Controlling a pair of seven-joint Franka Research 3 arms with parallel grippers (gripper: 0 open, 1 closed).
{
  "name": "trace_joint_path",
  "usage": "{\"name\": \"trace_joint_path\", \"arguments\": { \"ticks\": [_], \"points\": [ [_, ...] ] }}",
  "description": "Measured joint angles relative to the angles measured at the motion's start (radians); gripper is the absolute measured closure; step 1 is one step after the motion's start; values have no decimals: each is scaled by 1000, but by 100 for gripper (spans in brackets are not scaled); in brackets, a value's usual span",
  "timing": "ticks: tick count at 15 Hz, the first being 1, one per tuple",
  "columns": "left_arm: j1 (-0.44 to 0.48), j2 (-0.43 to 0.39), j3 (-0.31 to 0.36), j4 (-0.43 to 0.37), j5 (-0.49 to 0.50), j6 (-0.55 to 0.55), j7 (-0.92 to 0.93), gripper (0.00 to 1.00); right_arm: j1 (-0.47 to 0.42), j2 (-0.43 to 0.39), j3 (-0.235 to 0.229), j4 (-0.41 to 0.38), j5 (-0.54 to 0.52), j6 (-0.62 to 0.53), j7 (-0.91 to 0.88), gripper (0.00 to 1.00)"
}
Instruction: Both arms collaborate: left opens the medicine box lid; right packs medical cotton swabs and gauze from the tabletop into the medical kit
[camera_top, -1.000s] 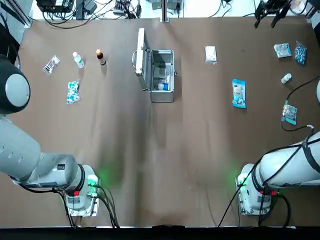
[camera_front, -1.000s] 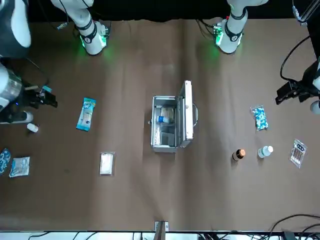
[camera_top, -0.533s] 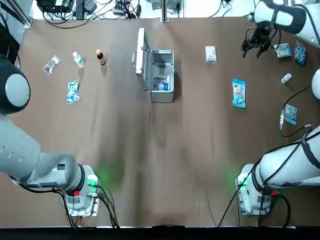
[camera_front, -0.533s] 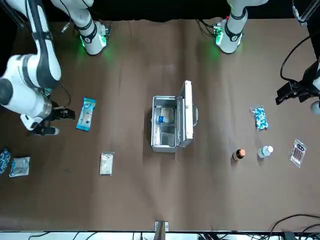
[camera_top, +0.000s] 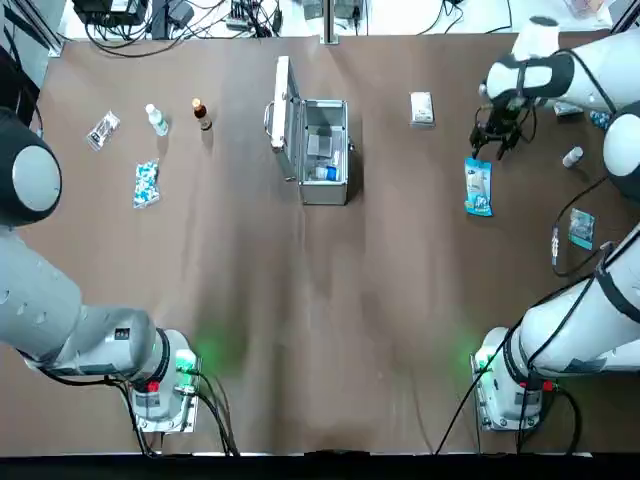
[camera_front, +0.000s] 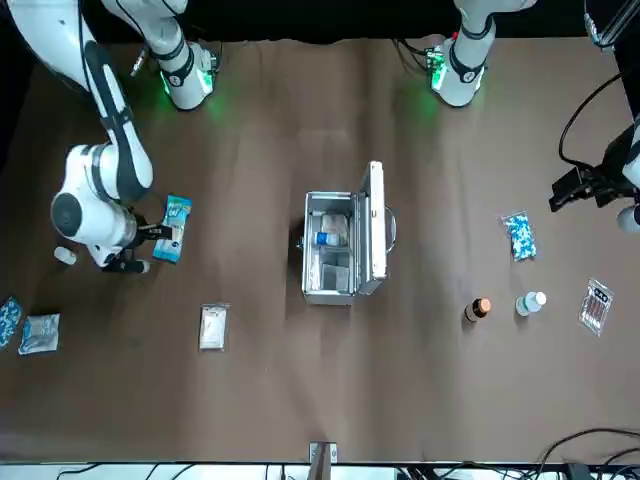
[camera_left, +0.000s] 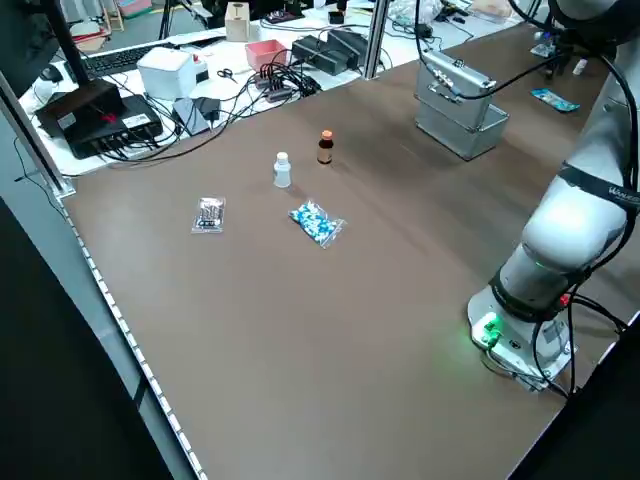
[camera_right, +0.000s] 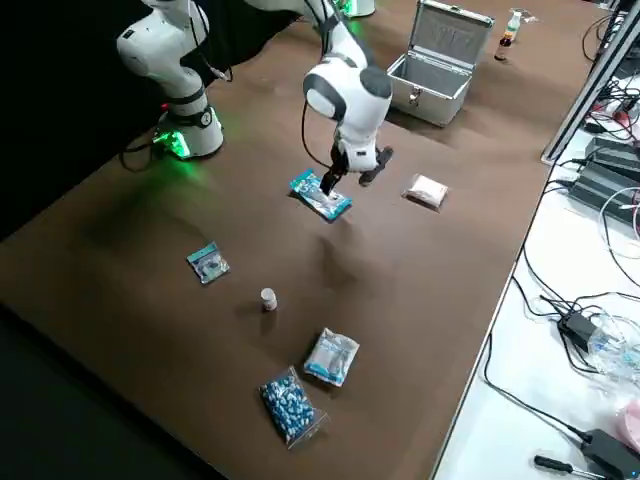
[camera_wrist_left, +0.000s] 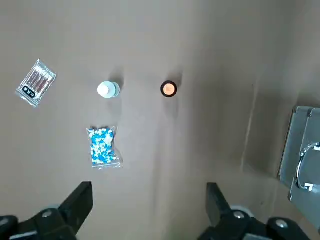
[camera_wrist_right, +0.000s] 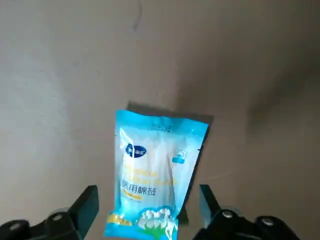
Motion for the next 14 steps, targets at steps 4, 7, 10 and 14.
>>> {"name": "trace_joint_path", "arguments": {
  "ticks": [4, 7, 10, 14],
  "points": [
    [0, 5, 0, 0, 0, 1, 0, 0, 1, 67, 2, -14, 0, 17, 50, 19],
    [1, 5, 1, 0, 0, 6, 0, 0, 2, 83, 4, -22, 0, 10, 66, 21],
    [-3, 5, 1, 0, 0, 28, 0, 0, 2, 93, 4, -39, 0, 10, 75, 23],
    [-18, 7, -3, 0, 0, 36, -2, 0, 3, 114, 5, -45, 0, 10, 78, 29]
  ]
}}
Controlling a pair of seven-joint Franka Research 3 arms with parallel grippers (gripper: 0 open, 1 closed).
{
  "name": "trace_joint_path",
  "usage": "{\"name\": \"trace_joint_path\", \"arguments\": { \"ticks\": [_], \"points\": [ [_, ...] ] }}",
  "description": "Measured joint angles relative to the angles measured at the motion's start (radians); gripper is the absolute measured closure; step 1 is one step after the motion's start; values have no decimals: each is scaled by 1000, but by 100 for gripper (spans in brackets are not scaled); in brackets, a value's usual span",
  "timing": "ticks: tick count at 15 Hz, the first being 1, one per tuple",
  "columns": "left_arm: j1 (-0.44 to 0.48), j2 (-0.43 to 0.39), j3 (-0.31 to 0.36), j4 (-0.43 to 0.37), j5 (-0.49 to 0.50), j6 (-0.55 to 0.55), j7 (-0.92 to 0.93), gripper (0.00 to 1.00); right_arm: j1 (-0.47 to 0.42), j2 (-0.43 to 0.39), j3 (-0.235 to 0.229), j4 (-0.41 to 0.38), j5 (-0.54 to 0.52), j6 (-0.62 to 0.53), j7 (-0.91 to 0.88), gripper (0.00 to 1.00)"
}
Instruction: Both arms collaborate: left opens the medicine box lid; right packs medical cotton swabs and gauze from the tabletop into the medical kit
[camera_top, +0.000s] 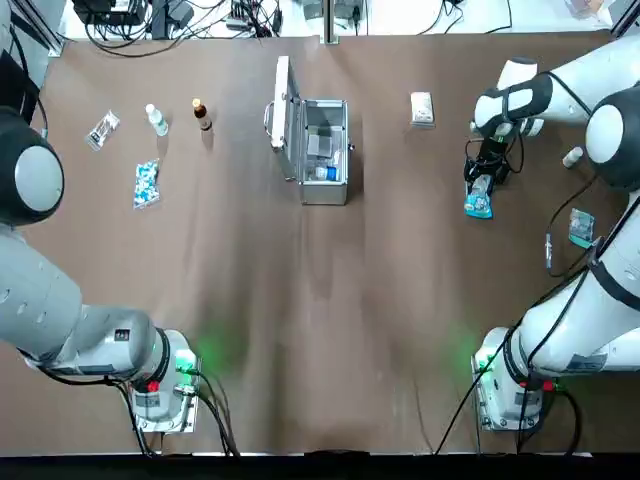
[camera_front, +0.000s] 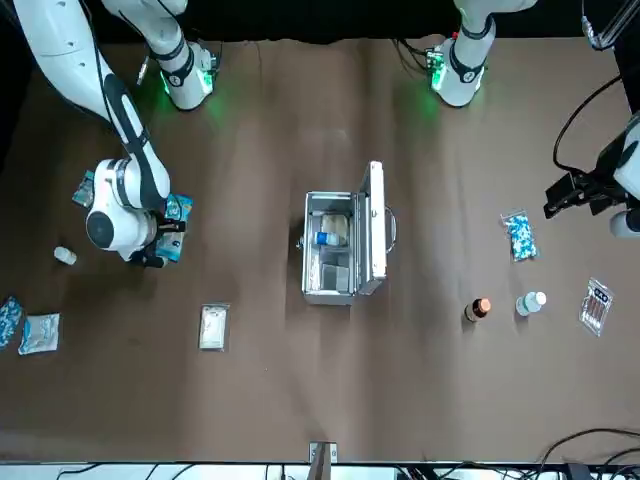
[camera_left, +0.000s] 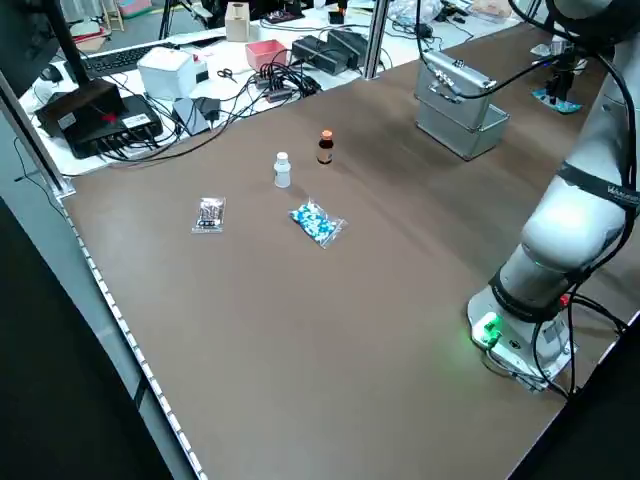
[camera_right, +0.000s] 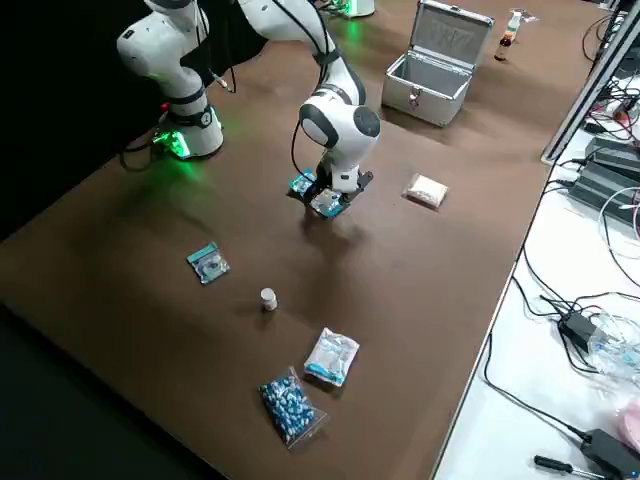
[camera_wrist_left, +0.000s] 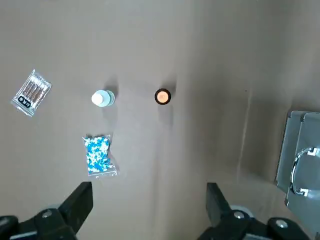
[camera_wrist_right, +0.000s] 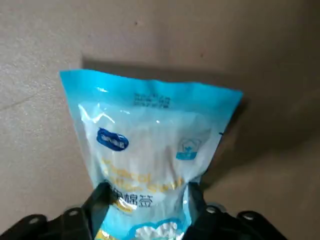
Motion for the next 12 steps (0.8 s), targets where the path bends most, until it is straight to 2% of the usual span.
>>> {"name": "trace_joint_path", "arguments": {
  "ticks": [2, 6, 8, 10, 12],
  "points": [
    [-1, 0, 0, 0, 0, 0, 0, 0, 1, 1, 1, 0, 0, 0, 0, 32],
    [1, 0, 1, 0, 0, 4, -1, 0, 3, -2, 1, 6, 0, -17, 9, 67],
    [1, 0, 1, 0, 0, 7, -1, 0, 9, -4, 2, 12, 0, -32, 50, 80],
    [1, 0, 1, 0, 0, 9, -1, 0, 32, -3, 3, 24, 0, -60, 84, 82],
    [1, 0, 1, 0, 0, 10, -1, 0, 79, -1, 8, 80, 0, -108, 106, 85]
  ]
}}
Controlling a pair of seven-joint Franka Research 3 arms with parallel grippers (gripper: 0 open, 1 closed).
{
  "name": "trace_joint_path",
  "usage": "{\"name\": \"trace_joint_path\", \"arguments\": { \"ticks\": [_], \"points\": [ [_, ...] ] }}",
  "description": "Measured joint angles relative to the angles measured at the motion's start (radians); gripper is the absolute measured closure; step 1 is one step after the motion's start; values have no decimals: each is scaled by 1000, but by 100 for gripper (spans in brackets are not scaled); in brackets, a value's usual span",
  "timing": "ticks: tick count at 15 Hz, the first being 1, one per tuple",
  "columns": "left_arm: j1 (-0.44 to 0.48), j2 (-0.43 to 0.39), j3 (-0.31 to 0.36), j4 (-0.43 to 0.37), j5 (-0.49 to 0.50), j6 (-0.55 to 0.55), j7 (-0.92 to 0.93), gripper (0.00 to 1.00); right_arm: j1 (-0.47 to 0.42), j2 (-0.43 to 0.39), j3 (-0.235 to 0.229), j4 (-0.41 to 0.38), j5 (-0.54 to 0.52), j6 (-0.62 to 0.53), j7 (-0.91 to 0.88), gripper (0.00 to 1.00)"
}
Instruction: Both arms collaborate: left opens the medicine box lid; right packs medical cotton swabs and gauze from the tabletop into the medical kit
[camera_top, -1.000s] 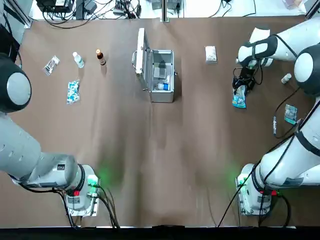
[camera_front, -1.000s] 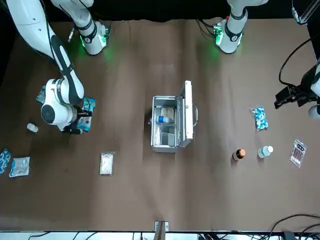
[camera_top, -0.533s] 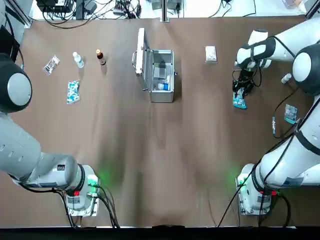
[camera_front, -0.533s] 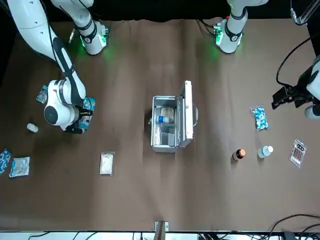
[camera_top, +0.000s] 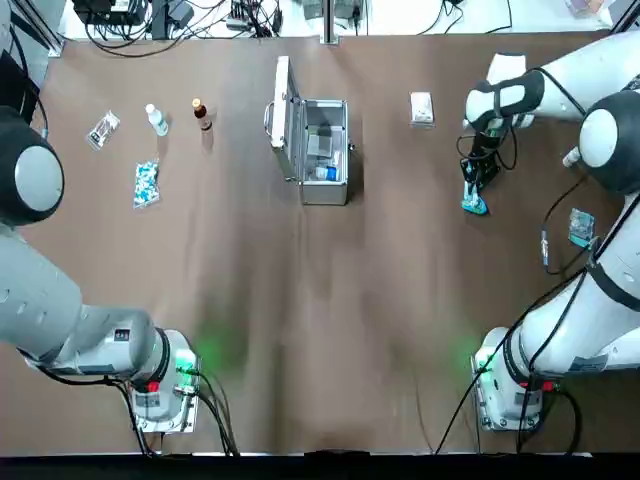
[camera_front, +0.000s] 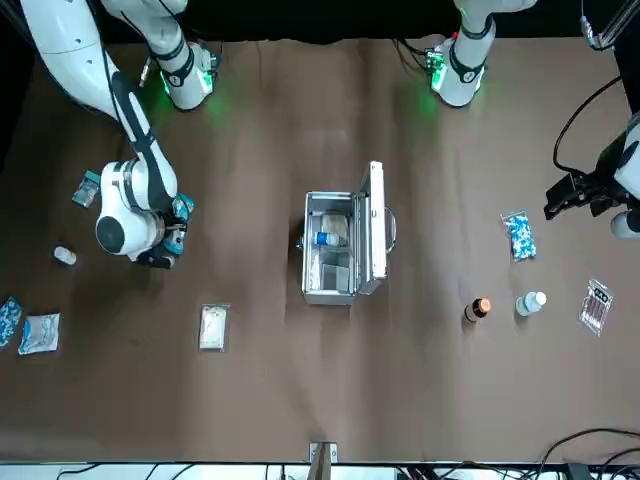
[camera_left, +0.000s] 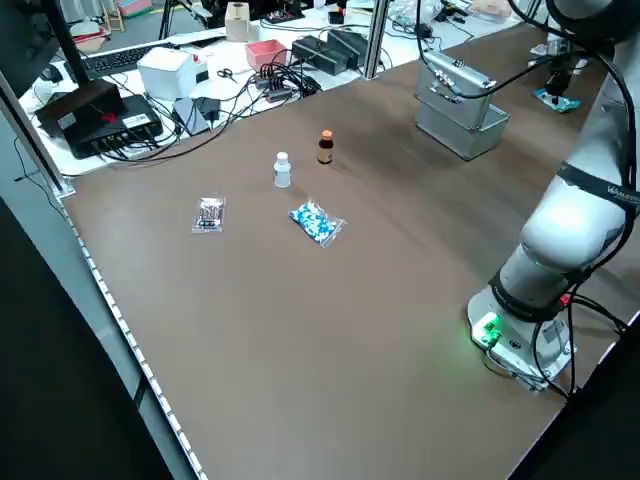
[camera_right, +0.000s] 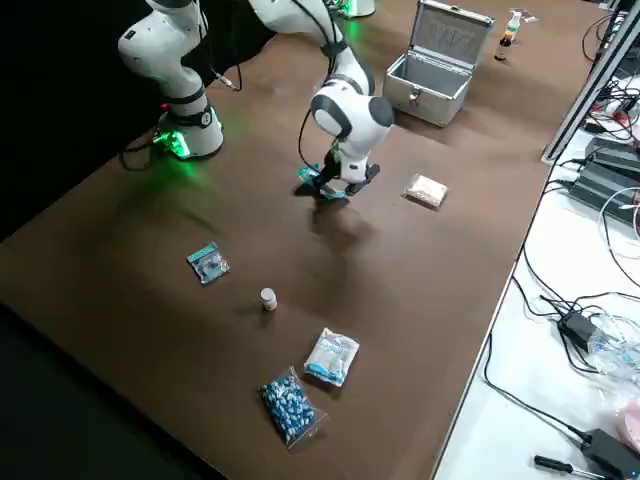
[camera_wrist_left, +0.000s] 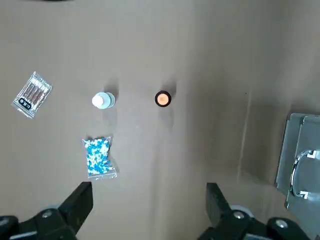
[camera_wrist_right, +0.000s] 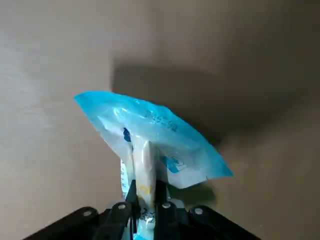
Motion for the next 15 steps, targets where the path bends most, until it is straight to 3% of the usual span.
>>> {"name": "trace_joint_path", "arguments": {
  "ticks": [3, 6, 9, 12, 15],
  "points": [
    [0, 0, 0, 0, 0, 0, 0, 0, 58, -2, 6, 129, 13, -75, 34, 85],
    [3, 0, 0, 0, 0, 0, 0, 0, 129, -7, 14, 321, 148, -199, 73, 85],
    [6, 0, 0, 0, 0, 1, 0, 0, 218, -11, 18, 459, 216, -222, 158, 85],
    [6, 0, 0, 1, 0, 2, 0, 0, 311, -8, 21, 527, 246, -215, 204, 85],
    [7, 0, 0, 1, 0, 2, 0, 0, 396, 14, 21, 542, 315, -116, 215, 85]
  ]
}}
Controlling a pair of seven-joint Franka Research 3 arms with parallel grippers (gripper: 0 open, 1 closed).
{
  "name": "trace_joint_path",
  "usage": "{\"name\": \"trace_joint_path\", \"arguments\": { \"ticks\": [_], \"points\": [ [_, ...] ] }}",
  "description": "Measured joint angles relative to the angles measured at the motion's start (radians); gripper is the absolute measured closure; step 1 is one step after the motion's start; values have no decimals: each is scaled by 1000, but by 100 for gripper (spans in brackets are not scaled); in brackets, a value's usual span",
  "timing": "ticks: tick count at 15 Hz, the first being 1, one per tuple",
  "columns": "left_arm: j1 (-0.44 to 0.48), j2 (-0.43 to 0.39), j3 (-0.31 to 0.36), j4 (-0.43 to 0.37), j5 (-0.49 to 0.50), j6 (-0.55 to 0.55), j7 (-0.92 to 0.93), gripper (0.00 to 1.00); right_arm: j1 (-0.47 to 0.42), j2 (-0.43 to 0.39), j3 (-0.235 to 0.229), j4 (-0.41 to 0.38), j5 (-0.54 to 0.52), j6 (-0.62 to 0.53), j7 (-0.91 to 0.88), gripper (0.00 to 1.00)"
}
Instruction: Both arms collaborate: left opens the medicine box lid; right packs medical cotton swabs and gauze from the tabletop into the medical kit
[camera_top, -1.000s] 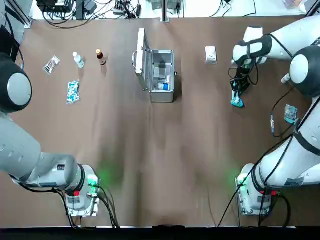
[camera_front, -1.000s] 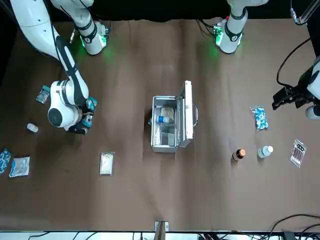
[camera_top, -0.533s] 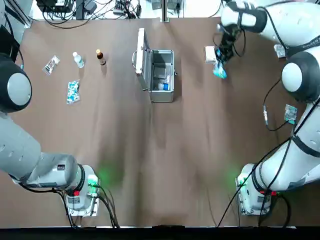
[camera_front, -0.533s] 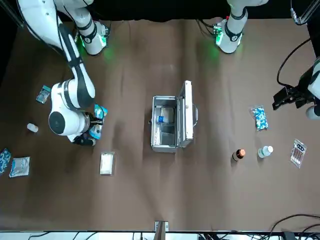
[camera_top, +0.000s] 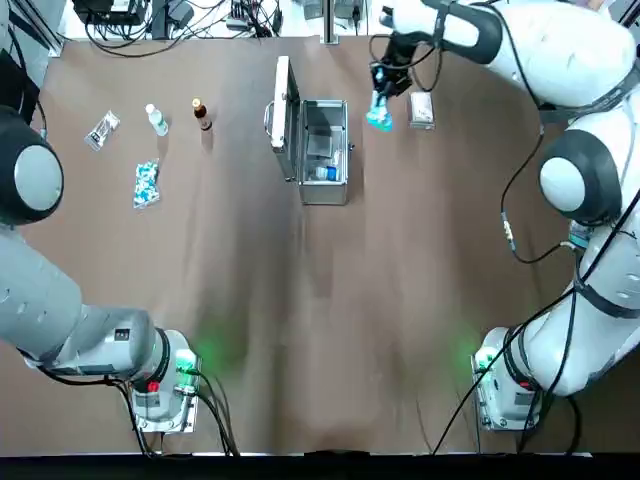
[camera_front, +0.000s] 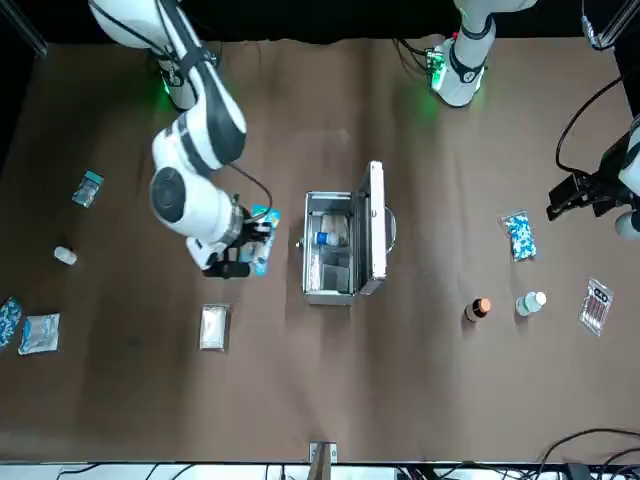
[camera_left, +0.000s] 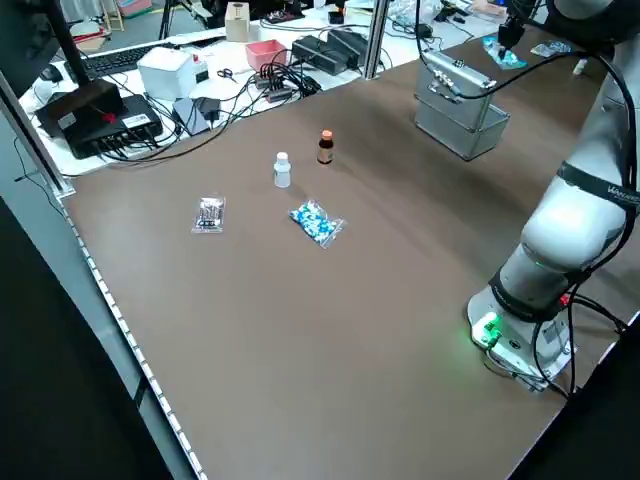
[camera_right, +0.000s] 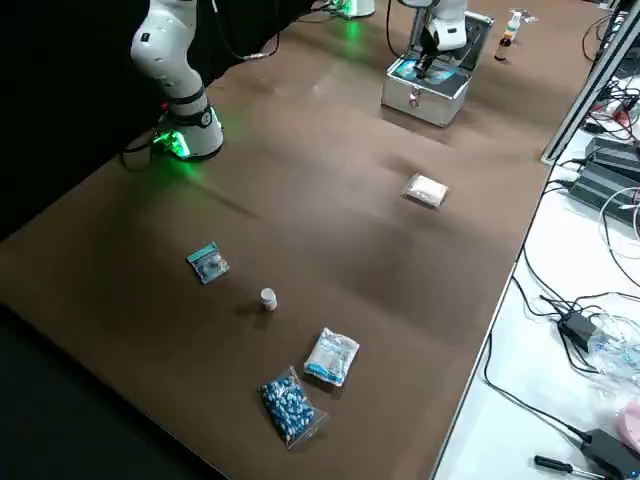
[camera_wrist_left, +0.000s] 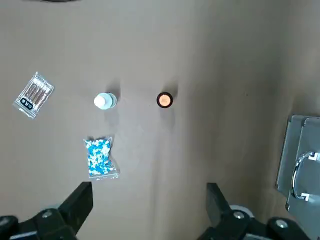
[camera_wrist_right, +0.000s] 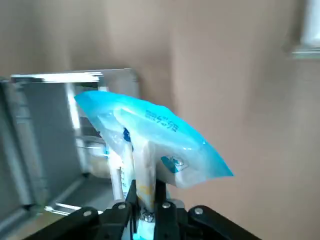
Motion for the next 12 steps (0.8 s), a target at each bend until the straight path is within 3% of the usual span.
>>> {"name": "trace_joint_path", "arguments": {
  "ticks": [3, 12],
  "points": [
    [0, 0, 0, 0, 0, 0, 0, 0, 70, 40, 0, 2, 65, 102, 5, 85],
    [1, 0, 0, 0, 0, 0, 0, 0, 160, 167, 0, 35, 145, 219, 23, 85]
  ]
}}
